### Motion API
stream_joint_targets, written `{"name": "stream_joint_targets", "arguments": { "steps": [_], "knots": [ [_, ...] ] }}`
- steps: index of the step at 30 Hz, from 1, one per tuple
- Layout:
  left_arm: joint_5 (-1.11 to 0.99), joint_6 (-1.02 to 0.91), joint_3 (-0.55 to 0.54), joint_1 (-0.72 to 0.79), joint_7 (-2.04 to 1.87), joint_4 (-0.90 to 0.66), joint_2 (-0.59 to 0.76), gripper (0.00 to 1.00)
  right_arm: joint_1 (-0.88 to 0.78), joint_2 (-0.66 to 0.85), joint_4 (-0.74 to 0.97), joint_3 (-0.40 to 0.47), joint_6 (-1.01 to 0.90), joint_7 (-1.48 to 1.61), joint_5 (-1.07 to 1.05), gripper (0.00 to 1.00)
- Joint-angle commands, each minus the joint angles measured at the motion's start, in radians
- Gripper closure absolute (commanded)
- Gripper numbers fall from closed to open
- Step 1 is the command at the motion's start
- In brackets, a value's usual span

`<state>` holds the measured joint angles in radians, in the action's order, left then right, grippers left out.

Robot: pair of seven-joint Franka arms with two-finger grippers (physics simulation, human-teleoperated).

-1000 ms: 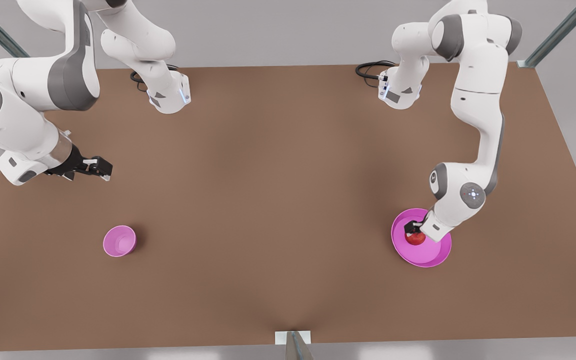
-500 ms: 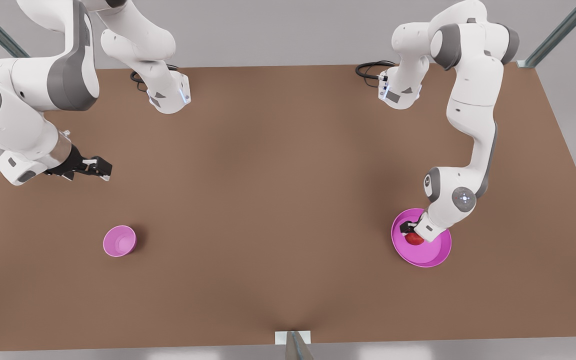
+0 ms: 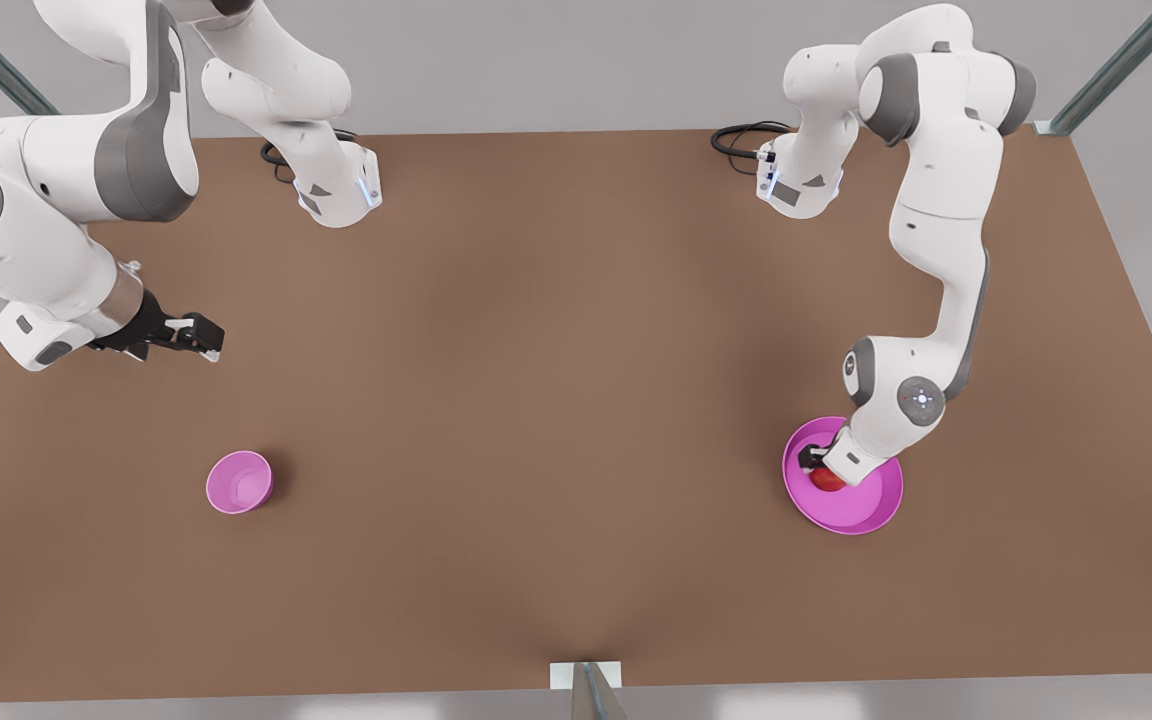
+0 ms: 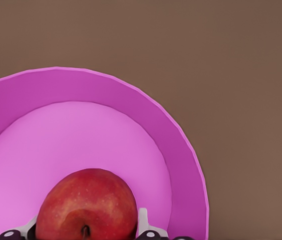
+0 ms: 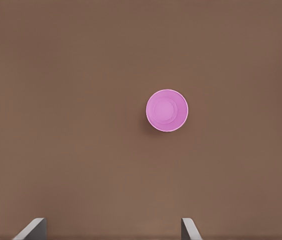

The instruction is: Use the left arm to pick up the apple from the plate, transfer it to the gripper of the right arm, and then use the right arm to place it into the bowl

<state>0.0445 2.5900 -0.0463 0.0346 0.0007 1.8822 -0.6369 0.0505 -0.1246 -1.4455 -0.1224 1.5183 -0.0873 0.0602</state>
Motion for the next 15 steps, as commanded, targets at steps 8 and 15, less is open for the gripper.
{"name": "stream_joint_targets", "arguments": {
  "steps": [8,15],
  "knots": [
    [0.009,0.005,-0.001,-0.009,0.027,0.002,0.008,0.21,0.002,0.000,0.000,0.000,-0.010,0.001,0.000,0.00],
    [0.009,-0.039,-0.007,-0.002,0.025,-0.002,0.079,0.18,0.002,0.000,0.000,0.001,-0.010,0.001,-0.002,0.00]
  ]
}}
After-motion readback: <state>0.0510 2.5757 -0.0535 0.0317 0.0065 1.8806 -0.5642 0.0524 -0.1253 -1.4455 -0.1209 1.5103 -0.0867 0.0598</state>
